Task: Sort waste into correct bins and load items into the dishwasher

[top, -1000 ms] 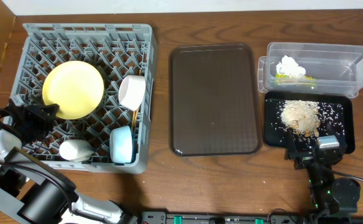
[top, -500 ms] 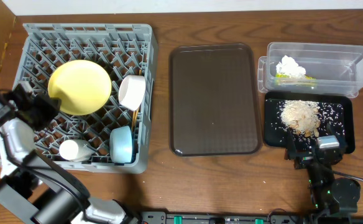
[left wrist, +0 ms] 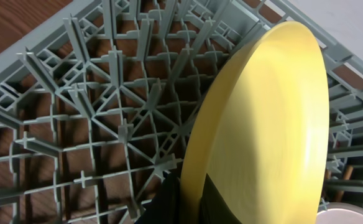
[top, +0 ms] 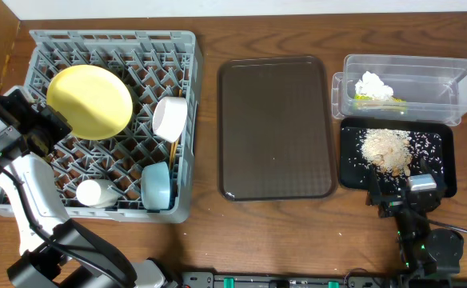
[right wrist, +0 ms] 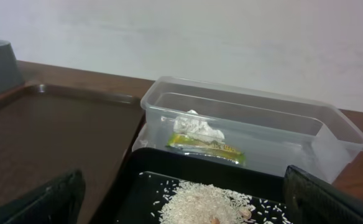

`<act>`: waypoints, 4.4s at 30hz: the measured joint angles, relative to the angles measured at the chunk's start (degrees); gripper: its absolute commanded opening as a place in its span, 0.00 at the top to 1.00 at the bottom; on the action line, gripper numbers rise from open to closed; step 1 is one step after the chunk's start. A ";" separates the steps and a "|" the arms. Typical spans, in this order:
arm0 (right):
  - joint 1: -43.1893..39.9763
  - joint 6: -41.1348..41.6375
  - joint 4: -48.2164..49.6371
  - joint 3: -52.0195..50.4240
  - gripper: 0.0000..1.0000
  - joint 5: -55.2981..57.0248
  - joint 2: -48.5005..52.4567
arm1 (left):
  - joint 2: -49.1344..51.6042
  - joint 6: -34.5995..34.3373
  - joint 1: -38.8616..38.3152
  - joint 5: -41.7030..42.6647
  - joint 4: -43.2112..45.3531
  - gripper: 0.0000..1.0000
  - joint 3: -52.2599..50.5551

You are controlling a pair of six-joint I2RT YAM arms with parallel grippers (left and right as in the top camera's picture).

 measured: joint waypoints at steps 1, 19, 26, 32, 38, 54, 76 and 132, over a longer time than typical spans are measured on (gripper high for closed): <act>0.02 0.00 0.00 0.00 0.01 0.00 0.00 | 0.00 0.15 0.00 -0.13 0.13 0.93 0.00; 0.00 0.00 0.00 0.00 0.01 0.00 0.00 | -2.86 7.74 -13.51 -15.34 0.55 0.92 0.00; 0.00 0.00 0.00 0.00 0.01 0.00 0.00 | -3.08 10.36 -21.92 -29.46 -0.09 0.93 0.00; 0.00 -0.02 0.00 0.00 0.01 0.00 0.00 | -3.08 11.10 -22.71 -36.54 -0.11 0.93 0.00; 0.00 0.00 0.00 0.00 0.01 0.00 0.00 | -3.08 11.10 -22.73 -40.72 -0.07 0.92 0.00; 0.02 -0.02 0.00 0.00 0.01 0.00 0.00 | -3.08 -9.70 -15.78 -24.85 -14.47 0.40 0.02; 0.00 0.00 0.00 0.00 0.01 0.00 0.00 | 5.14 -28.26 -12.98 -10.99 -16.76 0.36 -0.66; 0.02 0.00 0.00 0.00 0.01 0.00 0.00 | -3.78 -7.26 -10.93 -24.63 -8.11 0.92 -1.11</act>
